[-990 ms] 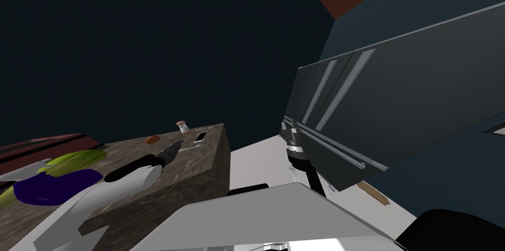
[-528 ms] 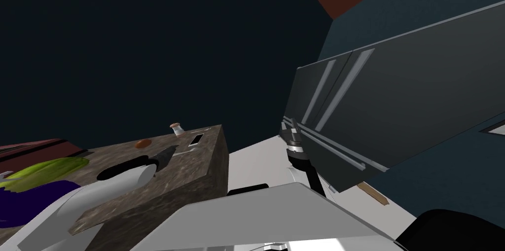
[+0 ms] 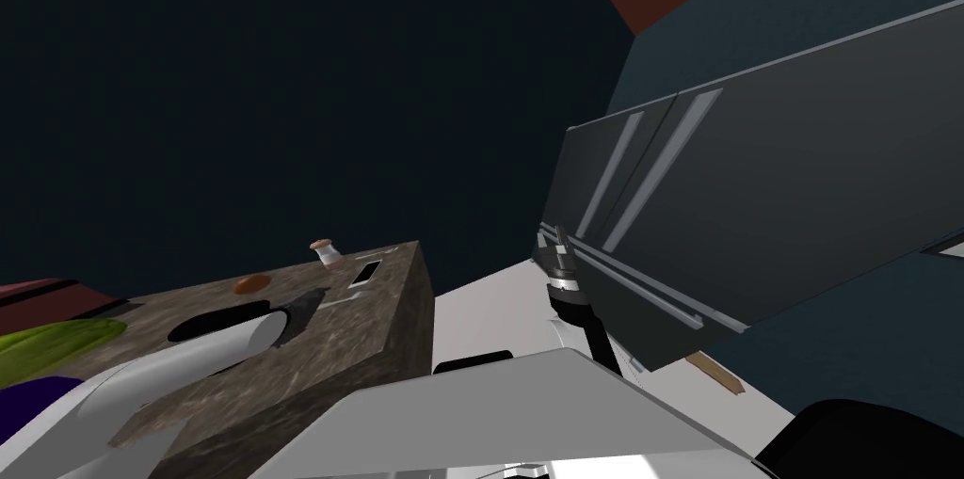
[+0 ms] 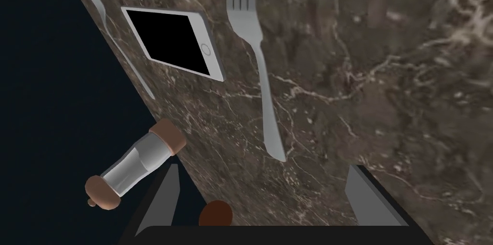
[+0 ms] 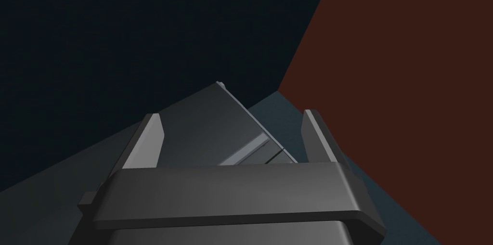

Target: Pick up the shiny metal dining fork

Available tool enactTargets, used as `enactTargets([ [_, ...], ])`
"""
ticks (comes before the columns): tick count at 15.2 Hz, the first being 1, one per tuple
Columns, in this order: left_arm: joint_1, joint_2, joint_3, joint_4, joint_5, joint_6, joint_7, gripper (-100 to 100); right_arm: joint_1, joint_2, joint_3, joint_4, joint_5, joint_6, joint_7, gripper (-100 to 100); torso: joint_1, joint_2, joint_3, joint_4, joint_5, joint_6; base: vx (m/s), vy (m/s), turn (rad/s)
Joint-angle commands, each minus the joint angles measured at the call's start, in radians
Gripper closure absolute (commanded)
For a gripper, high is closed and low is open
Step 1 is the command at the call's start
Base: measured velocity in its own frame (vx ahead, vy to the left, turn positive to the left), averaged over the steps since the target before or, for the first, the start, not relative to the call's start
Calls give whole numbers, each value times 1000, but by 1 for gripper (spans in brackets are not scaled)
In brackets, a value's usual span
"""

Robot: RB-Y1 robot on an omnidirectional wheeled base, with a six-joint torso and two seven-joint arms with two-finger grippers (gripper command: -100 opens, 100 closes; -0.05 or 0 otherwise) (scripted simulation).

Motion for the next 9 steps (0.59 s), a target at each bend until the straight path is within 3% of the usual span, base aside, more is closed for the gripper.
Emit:
enactTargets([
  [1,-12,5,16,18,6,50,-9,-100,0,0,0,0,0,0,0,0,0,0,0,0,0,0,72,-7,-28],
  [2,-12,5,16,18,6,57,-9,-100,0,0,0,0,0,0,0,0,0,0,0,0,0,0,48,-2,-10],
  [3,-24,10,37,36,14,87,-20,-100,0,0,0,0,0,0,0,0,0,0,0,0,0,0,54,-5,-22],
  [5,-24,10,37,36,14,109,-20,-100,0,0,0,0,0,0,0,0,1,0,0,0,0,0,55,0,-19],
  [6,-36,14,56,53,22,142,-31,-100,0,0,0,0,0,0,0,0,1,1,0,0,0,0,61,1,-23],
  [8,-36,14,56,53,22,159,-31,-100,0,0,0,0,0,0,0,0,1,0,0,0,0,0,62,2,-17],
  [9,-47,17,75,69,29,195,-40,-100,0,0,0,0,0,0,0,0,1,0,0,0,0,0,56,14,-17],
])
